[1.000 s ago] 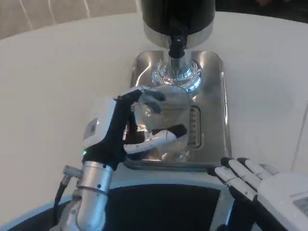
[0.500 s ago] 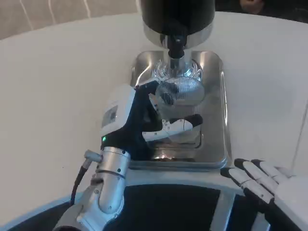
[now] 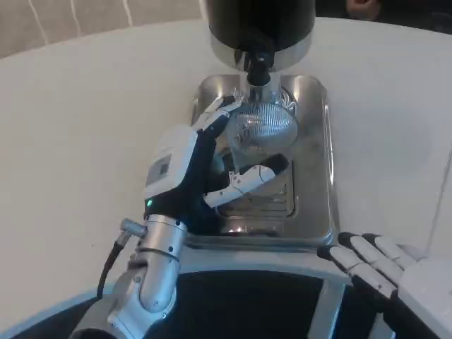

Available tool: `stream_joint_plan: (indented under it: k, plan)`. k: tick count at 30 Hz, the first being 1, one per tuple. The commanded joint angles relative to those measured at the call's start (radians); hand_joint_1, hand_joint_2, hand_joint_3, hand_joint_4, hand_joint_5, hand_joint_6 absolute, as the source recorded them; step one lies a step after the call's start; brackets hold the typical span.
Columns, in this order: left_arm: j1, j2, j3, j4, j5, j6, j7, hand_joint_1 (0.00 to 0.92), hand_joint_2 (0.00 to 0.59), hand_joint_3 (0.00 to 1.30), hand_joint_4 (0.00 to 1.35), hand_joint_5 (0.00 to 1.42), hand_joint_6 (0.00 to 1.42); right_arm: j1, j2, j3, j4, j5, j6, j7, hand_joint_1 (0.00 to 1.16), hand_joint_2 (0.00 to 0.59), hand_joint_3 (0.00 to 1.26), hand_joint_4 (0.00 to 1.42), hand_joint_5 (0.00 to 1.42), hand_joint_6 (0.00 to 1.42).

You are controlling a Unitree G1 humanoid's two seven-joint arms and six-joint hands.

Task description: Grasp the cup under the faucet to collect the drink, then remove the cup.

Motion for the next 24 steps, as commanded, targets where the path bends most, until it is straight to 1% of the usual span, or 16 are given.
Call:
stream_joint_plan:
  k: [1, 8, 12, 17, 19, 24]
  plan:
    - [0.006, 0.025, -0.01, 0.008, 0.003, 0.03, -0.017, 0.134, 0.054, 0.24, 0.02, 0.19, 0.26, 0.021, 0.11, 0.026, -0.013, -0.026, 0.011, 0.003, 0.37, 0.514, 0.06, 0.0, 0.0, 0.05]
    - [0.016, 0.042, 0.002, -0.008, -0.015, 0.041, -0.029, 0.134, 0.054, 0.19, 0.0, 0.16, 0.23, 0.018, 0.112, 0.06, -0.013, -0.056, 0.032, -0.001, 0.37, 0.516, 0.06, 0.0, 0.0, 0.05]
    - [0.043, 0.072, 0.033, -0.036, -0.045, 0.024, -0.041, 0.134, 0.054, 0.19, 0.0, 0.16, 0.24, -0.01, 0.11, 0.089, -0.013, -0.079, 0.067, -0.003, 0.37, 0.513, 0.06, 0.0, 0.0, 0.05]
    - [0.079, 0.107, 0.071, -0.081, -0.086, 0.006, -0.067, 0.127, 0.055, 0.18, 0.0, 0.17, 0.24, -0.044, 0.103, 0.113, -0.013, -0.093, 0.114, -0.012, 0.37, 0.504, 0.06, 0.0, 0.0, 0.06]
    - [0.103, 0.13, 0.094, -0.101, -0.116, -0.005, -0.089, 0.125, 0.055, 0.18, 0.0, 0.17, 0.24, -0.063, 0.099, 0.13, -0.013, -0.105, 0.14, -0.012, 0.37, 0.503, 0.06, 0.0, 0.0, 0.06]
    - [0.148, 0.165, 0.135, -0.144, -0.162, -0.025, -0.127, 0.121, 0.056, 0.18, 0.01, 0.18, 0.25, -0.093, 0.096, 0.176, -0.013, -0.14, 0.187, -0.012, 0.37, 0.503, 0.06, 0.0, 0.0, 0.06]
